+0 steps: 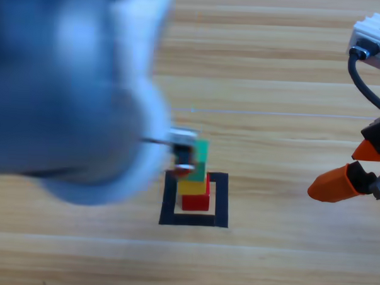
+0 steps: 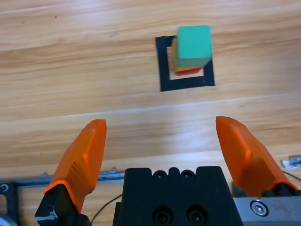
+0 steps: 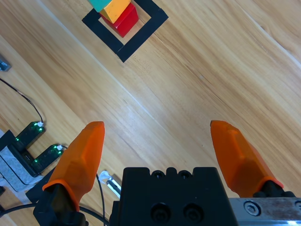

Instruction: Stack the blocks in the rectangular block: red at the bottom, yellow in the middle, green on top

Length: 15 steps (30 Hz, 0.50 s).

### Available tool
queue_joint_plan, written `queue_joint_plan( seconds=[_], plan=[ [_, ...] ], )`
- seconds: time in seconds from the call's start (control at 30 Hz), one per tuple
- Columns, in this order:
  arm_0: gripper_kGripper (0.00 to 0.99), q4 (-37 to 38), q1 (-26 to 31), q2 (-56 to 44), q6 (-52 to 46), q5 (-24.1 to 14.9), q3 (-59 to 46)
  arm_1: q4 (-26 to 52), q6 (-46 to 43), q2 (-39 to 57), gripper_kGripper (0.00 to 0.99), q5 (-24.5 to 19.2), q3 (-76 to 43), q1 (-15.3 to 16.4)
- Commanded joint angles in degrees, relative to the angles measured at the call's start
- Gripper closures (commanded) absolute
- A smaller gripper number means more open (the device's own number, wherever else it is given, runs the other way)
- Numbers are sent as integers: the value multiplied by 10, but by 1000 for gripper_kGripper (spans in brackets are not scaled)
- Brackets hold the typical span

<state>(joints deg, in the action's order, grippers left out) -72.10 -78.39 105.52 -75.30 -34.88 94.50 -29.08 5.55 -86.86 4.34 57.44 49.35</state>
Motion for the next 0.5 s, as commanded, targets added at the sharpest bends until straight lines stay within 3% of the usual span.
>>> queue_joint_plan(
  seconds=[0.03,0.5],
  plan=[
    [0,69,-10,-127,-3,-9,-147,-8,-4,-18,1,-3,0,17],
    [0,87,-9,-149,9,-12,-174,-8,-5,-17,1,-6,-1,17]
  ],
)
